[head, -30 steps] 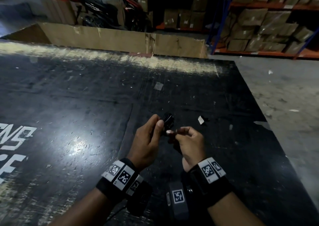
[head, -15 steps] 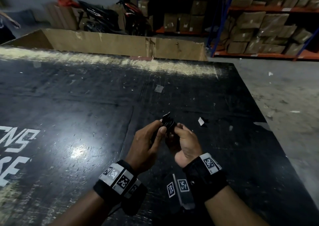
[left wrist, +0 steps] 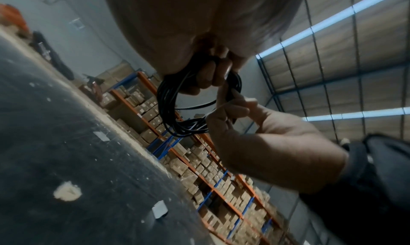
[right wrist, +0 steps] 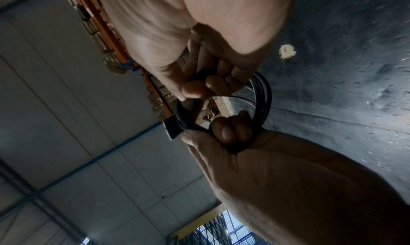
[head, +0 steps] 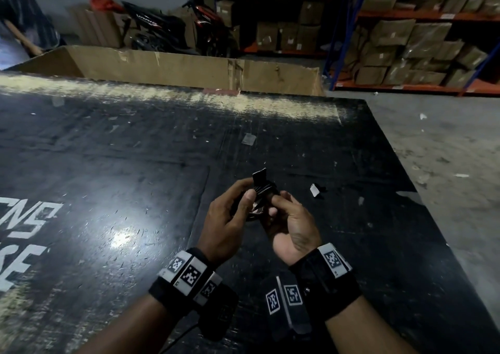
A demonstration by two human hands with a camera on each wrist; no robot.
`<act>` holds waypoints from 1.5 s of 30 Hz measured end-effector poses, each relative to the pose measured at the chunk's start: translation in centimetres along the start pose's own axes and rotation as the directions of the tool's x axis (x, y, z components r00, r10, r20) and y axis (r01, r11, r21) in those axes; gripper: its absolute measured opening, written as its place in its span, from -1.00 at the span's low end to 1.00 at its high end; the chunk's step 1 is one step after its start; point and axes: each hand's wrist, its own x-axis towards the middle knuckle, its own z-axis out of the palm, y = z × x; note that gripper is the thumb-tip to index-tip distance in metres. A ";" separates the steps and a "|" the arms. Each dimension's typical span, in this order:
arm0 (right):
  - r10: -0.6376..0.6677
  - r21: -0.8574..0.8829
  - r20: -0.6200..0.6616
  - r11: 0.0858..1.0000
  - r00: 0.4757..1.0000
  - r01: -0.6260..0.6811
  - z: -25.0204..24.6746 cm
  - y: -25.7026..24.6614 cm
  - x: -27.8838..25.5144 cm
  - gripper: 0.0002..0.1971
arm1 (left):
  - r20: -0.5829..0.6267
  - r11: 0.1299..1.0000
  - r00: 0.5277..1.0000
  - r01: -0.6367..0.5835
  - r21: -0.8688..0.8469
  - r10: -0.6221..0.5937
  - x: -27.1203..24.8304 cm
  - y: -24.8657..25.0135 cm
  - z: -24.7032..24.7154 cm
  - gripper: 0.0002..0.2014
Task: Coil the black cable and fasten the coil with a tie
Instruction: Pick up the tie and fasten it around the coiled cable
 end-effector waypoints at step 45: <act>-0.337 -0.787 0.553 0.088 0.762 0.610 -2.2 -4.9 -2.3 -0.72 | 0.402 0.948 0.911 -0.048 0.314 -0.087 -1.0 0.2 -2.6 -0.66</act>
